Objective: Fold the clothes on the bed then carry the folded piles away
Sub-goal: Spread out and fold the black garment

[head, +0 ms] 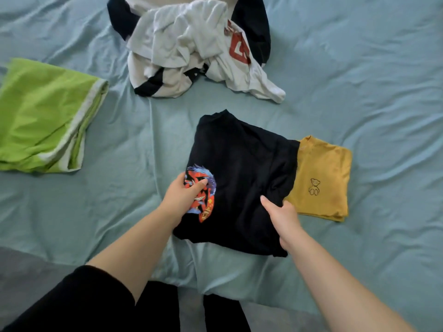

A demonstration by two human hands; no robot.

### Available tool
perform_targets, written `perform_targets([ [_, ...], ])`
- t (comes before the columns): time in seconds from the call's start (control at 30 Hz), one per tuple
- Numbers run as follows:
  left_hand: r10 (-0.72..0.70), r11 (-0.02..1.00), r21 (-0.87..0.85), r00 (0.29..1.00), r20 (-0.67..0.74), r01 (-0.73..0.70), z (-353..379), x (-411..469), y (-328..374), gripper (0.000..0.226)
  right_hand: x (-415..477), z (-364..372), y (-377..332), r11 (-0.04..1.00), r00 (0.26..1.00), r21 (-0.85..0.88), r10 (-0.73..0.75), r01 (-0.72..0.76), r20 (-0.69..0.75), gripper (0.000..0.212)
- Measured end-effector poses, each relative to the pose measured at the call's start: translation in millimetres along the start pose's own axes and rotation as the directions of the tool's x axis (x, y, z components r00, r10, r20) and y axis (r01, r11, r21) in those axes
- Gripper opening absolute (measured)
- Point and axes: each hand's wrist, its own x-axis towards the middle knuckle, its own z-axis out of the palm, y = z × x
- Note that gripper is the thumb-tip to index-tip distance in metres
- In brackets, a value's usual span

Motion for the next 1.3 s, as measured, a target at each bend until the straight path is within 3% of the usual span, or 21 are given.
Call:
perform_targets([
  [0.07, 0.083, 0.996, 0.022, 0.997, 0.008, -0.083, -24, -4, 17, 0.012, -18, 19, -11, 0.993, 0.992, -0.034, -0.116, 0.114, -0.044, 0.012],
  [0.17, 0.167, 0.983, 0.081, 0.986, 0.005, -0.167, -74, -6, 45, 0.011, -45, 58, -25, 0.978, 0.978, -0.037, -0.205, 0.204, -0.031, 0.006],
  [0.53, 0.261, 0.953, 0.199, 0.953, -0.154, -0.229, -315, 23, 118, 0.012, -105, 289, -95, 0.937, 0.925, -0.060, -0.327, 0.344, 0.192, 0.007],
  [0.7, 0.288, 0.944, 0.222, 0.938, -0.192, -0.244, -402, 46, 157, 0.017, -117, 375, -129, 0.906, 0.881, 0.003, -0.413, 0.424, 0.228, 0.020],
  [0.77, 0.316, 0.932, 0.248, 0.927, -0.203, -0.263, -429, 59, 168, 0.016, -116, 404, -133, 0.919, 0.882, 0.052, -0.391, 0.391, 0.263, 0.021],
  [0.83, 0.318, 0.925, 0.286, 0.921, -0.226, -0.249, -450, 75, 167, 0.017, -109, 429, -130, 0.954, 0.894, 0.069, -0.298, 0.293, 0.335, 0.035],
  [0.93, 0.178, 0.939, 0.333, 0.948, -0.263, -0.084, -470, 96, 138, 0.029, -92, 454, -117, 0.997, 0.891, -0.061, -0.008, 0.039, 0.454, 0.063],
  [1.0, 0.068, 0.953, 0.303, 0.963, -0.261, 0.015, -472, 104, 116, 0.023, -80, 461, -114, 0.990, 0.875, -0.091, 0.134, -0.104, 0.465, 0.076],
  [1.1, 0.030, 0.981, 0.192, 0.957, -0.288, 0.027, -468, 107, 103, 0.011, -64, 464, -130, 0.985, 0.900, 0.037, 0.136, -0.166, 0.414, 0.074],
  [1.2, 0.179, 0.964, 0.242, 0.938, -0.296, -0.108, -461, 105, 112, 0.007, -59, 466, -154, 0.994, 0.950, 0.103, 0.001, -0.035, 0.312, 0.035],
  [1.3, 0.381, 0.911, 0.292, 0.868, -0.318, -0.292, -451, 89, 129, 0.008, -74, 462, -173, 0.954, 0.920, 0.064, -0.300, 0.293, 0.254, 0.030],
])
